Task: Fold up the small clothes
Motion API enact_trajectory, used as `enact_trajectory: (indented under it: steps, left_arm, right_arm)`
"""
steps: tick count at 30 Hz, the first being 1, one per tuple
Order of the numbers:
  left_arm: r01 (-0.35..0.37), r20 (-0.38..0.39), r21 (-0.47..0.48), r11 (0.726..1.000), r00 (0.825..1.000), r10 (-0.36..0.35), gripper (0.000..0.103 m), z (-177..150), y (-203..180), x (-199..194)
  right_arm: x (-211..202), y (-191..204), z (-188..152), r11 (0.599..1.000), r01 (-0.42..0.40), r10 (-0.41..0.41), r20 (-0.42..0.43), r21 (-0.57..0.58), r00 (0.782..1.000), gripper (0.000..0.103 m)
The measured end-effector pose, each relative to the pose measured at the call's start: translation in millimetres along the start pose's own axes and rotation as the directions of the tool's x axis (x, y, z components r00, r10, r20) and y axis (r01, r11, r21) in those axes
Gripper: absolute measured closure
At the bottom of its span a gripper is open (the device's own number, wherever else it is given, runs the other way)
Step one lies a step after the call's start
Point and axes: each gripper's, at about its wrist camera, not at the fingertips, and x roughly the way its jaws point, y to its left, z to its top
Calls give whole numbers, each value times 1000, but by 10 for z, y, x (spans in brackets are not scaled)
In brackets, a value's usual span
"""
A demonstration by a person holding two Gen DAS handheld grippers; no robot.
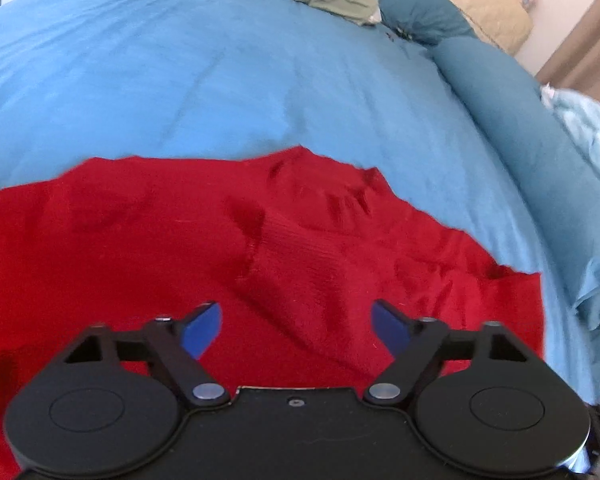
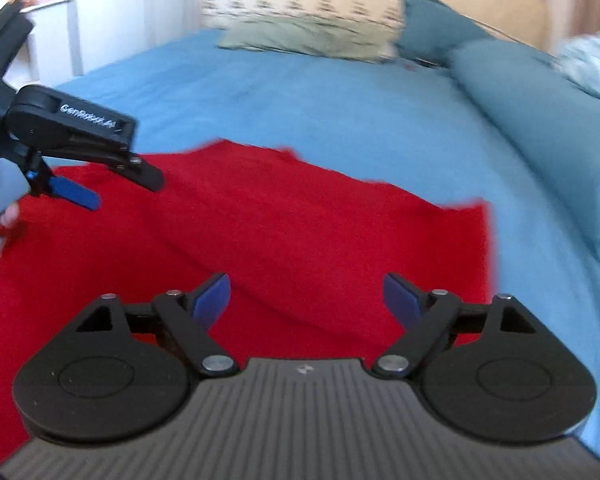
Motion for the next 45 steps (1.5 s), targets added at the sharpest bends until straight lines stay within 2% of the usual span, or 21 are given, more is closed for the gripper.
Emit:
enact_trajectory:
  steps: [2,4,6,7,8,11,13,16,18,19,21,25,30,33,36,37,38,39,41,43,45]
  left_arm:
    - [-23,-4,17,1000,1000,23,42,-9,-66,159]
    - [-50,3,24,998,999,50,46,-30,-100,240]
    - [-97,30,41,994,995,96,69,-24,-143,286]
    - [-118,37,54,992,993,116,96,-19,-161,298]
    - [-123,43,63,990,992,120,99,-5,-175,305]
    - [-110,100,60,992,989,104,99,72,-188,162]
    - [-124,170,79,989,979,110,99,116,-199,-70]
    - [-215,274,77,974,944,187,99,123,-95,-431]
    - [-259,299,45,965,925,234,99,80,81,-587]
    - [-270,298,28,962,921,250,99,41,178,-616]
    - [-259,263,-3,966,932,251,99,-51,356,-553]
    - [-259,242,-55,964,934,264,99,-201,529,-446]
    - [-281,209,-89,956,933,294,98,-347,751,-459]
    - [-312,182,-63,948,930,318,94,-415,812,-516]
    - [-394,175,-34,919,903,393,69,-469,800,-701]
    - [-441,178,-19,897,882,437,49,-479,783,-772]
    - [-470,201,-4,882,864,461,40,-499,757,-875]
    - [-472,221,7,881,860,459,40,-506,736,-952]
    - [-438,231,37,898,878,419,40,-480,658,-1014]
    - [-392,217,80,916,904,368,40,-445,566,-939]
    - [-352,207,113,929,923,325,40,-425,479,-803]
  right_arm:
    - [2,-199,-109,997,40,-38,-29,60,999,3]
    - [65,-333,-216,991,77,-71,-53,106,996,3]
    - [104,-414,-304,986,110,-102,-67,125,992,3]
    - [157,-473,-314,983,125,-115,-77,137,990,3]
    - [179,-495,-336,981,132,-121,-83,144,989,3]
    - [288,-508,-332,975,173,-159,-104,137,982,3]
    - [366,-520,-297,974,197,-185,-109,114,977,3]
    - [559,-508,-187,975,215,-207,-111,64,972,3]
    - [632,-526,-128,976,208,-201,-103,57,974,3]
    - [620,-540,-114,977,207,-201,-98,54,975,3]
    - [666,-543,-75,975,219,-214,-93,45,972,3]
    - [730,-699,-95,957,288,-283,-113,31,952,4]
    - [643,-1021,-213,966,250,-239,-136,67,961,2]
    - [607,-1052,-165,977,212,-208,-152,6,966,2]
    - [502,-1068,-92,985,172,-174,-190,-28,966,2]
    - [454,-1048,-38,988,150,-152,-192,-25,969,2]
    - [374,-1030,10,993,120,-121,-179,-16,977,2]
    - [274,-989,76,998,66,-64,-151,8,986,1]
    - [181,-874,179,997,-56,62,-102,57,993,0]
    - [258,-694,244,984,-155,162,-86,83,983,0]
    - [431,-550,222,976,-193,202,-97,98,975,0]
